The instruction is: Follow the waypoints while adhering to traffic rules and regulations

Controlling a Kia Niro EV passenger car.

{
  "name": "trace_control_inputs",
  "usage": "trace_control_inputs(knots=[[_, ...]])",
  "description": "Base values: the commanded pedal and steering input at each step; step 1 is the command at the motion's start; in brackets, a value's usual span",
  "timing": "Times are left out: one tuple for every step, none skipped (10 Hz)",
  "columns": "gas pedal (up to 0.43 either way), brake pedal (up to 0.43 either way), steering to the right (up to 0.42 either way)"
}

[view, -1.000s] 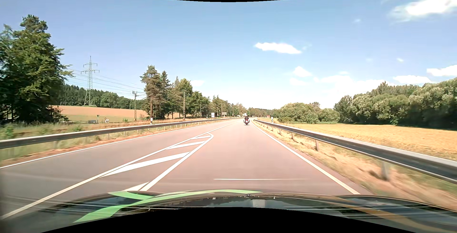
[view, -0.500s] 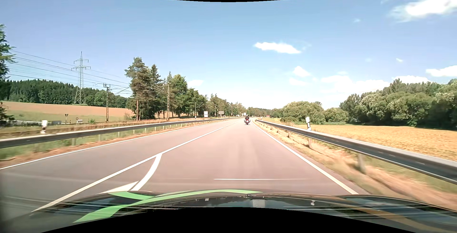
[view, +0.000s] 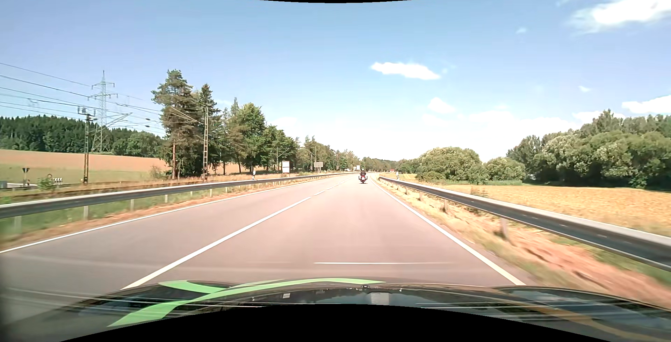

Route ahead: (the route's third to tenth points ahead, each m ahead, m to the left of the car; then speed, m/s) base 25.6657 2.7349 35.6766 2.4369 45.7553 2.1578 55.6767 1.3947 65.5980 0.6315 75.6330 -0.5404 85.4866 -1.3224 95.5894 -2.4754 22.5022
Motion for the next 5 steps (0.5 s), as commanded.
trace_control_inputs(knots=[[0.26, 0.0, 0.001], [0.268, 0.0, 0.001], [0.268, 0.0, 0.001], [0.28, 0.0, 0.002], [0.28, 0.0, 0.001]])
